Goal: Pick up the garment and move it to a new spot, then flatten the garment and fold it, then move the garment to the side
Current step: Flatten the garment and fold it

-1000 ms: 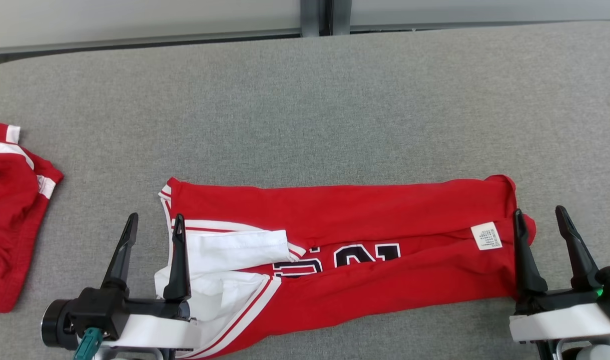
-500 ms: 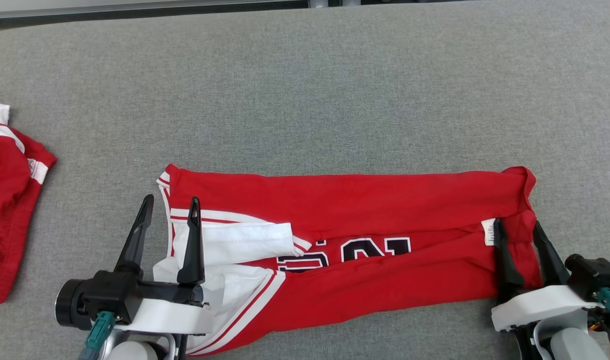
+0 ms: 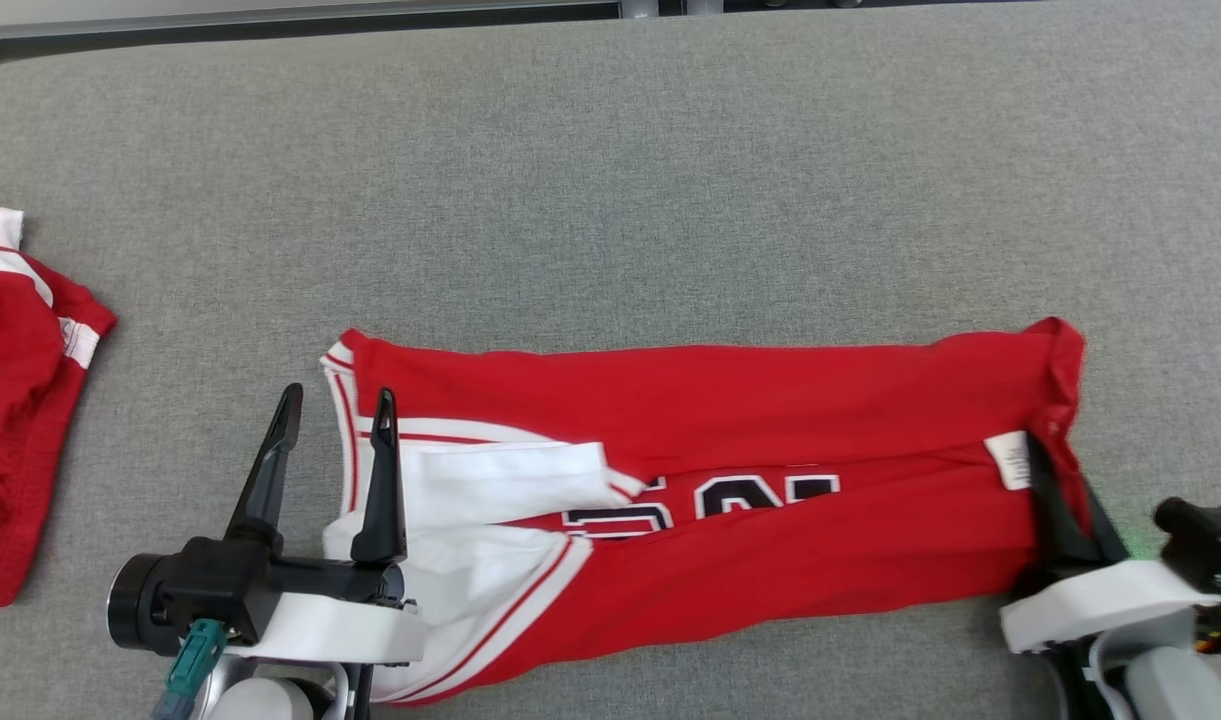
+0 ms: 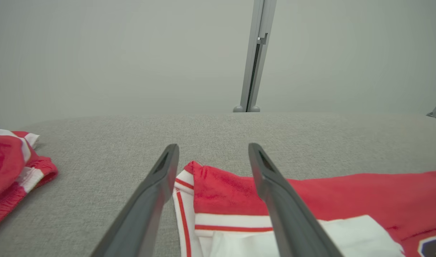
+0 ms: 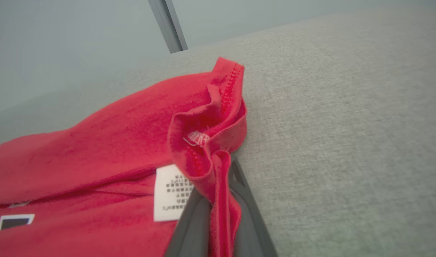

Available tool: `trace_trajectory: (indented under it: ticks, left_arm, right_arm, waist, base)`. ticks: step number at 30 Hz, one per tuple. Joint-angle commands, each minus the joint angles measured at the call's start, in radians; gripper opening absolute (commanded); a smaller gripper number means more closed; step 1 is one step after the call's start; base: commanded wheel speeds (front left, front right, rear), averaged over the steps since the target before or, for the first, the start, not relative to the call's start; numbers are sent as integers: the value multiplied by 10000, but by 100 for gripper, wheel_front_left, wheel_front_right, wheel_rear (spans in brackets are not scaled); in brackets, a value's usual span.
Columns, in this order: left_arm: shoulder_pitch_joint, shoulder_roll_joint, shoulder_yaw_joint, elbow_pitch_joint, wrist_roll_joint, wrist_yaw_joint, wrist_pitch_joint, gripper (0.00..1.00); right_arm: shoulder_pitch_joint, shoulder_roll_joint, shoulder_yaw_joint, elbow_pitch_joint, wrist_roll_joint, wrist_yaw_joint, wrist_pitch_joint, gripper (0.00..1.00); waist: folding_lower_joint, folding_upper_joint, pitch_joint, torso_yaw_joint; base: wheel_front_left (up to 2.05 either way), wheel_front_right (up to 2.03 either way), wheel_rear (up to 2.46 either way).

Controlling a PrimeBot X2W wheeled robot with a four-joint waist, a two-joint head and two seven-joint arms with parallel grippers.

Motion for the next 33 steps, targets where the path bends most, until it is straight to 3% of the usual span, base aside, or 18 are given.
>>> trace_trajectory:
  ticks: [1, 12, 18, 22, 27, 30, 33]
  left_arm:
    - [-118, -26, 48, -20, 70, -52, -43, 100]
    - [-103, -121, 158, -11, 178, -180, -43, 100]
    - [108, -159, 211, 98, 210, -231, -43, 100]
    - [228, -173, 243, 142, 234, -285, -43, 100]
    - [305, -190, 201, 198, 259, -338, -43, 100]
    - [249, -212, 118, 264, 270, -405, -43, 100]
    - [189, -232, 54, 301, 283, -428, -43, 100]
  right_arm:
    - [217, -343, -291, 93, 17, -45, 47, 0]
    - [455, -1575, -1803, -457, -189, -33, 26, 0]
    - [544, -1596, -1306, -1507, -490, -31, 37, 0]
    - [420, -1174, -633, -2835, -749, -31, 537, 0]
    - [103, -84, 798, -4217, -724, -30, 1596, 0]
    - [-243, 573, 2071, -4417, -559, -25, 1966, 0]
    - [-513, 795, 2732, -4153, -492, -27, 2023, 0]
  waist:
    - [0, -1, -16, -19]
    - [0, -1, -164, -118]
    - [0, -1, -509, -238]
    - [0, -1, -730, -350]
    - [0, -1, -897, -371]
    - [0, -1, -960, -286]
    - [0, -1, -979, -178]
  base:
    - [0, 0, 0]
    - [0, 0, 0]
    - [0, 0, 0]
    - [0, 0, 0]
    - [0, 0, 0]
    - [0, 0, 0]
    - [0, 0, 0]
